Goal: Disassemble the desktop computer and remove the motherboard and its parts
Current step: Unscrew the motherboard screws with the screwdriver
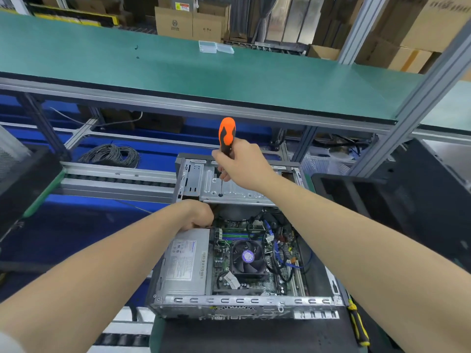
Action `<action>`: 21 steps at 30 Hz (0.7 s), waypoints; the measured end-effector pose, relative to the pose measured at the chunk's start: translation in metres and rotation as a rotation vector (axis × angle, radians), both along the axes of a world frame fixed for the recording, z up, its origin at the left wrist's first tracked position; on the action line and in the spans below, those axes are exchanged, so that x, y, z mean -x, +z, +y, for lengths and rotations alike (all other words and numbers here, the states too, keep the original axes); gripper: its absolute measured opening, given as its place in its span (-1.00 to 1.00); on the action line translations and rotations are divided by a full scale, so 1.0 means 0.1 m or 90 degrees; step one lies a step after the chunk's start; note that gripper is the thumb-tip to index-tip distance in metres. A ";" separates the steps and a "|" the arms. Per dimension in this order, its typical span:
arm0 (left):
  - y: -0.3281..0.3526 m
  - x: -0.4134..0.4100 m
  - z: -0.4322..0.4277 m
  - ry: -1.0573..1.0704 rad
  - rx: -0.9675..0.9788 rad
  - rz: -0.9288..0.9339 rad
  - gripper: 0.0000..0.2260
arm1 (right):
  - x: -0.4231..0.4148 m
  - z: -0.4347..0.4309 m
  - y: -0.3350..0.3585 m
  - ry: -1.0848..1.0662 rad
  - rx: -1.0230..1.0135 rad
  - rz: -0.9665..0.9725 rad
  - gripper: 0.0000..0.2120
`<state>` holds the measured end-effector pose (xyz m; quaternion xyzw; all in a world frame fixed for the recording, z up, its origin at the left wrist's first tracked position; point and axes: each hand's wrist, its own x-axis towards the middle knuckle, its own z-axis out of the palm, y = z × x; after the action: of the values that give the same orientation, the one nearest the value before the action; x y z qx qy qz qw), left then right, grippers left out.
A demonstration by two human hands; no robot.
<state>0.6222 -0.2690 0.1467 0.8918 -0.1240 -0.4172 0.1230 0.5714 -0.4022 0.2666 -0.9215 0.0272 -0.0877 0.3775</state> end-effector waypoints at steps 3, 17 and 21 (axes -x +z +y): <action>-0.08 -0.01 -0.06 -0.003 -0.015 0.001 -0.66 | -0.01 -0.01 0.00 0.012 -0.001 -0.006 -0.75; -0.17 -0.04 -0.04 0.008 0.053 -0.010 -0.63 | -0.13 -0.07 0.30 -0.024 -0.012 -0.017 -0.74; -0.22 0.00 -0.07 0.154 0.183 0.129 -0.58 | -0.16 -0.07 0.33 -0.039 -0.020 -0.006 -0.75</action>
<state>0.6226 -0.2755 0.1250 0.8267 -0.0614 -0.4652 0.3104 0.5873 -0.4096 0.2991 -0.9136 0.0555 -0.1030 0.3895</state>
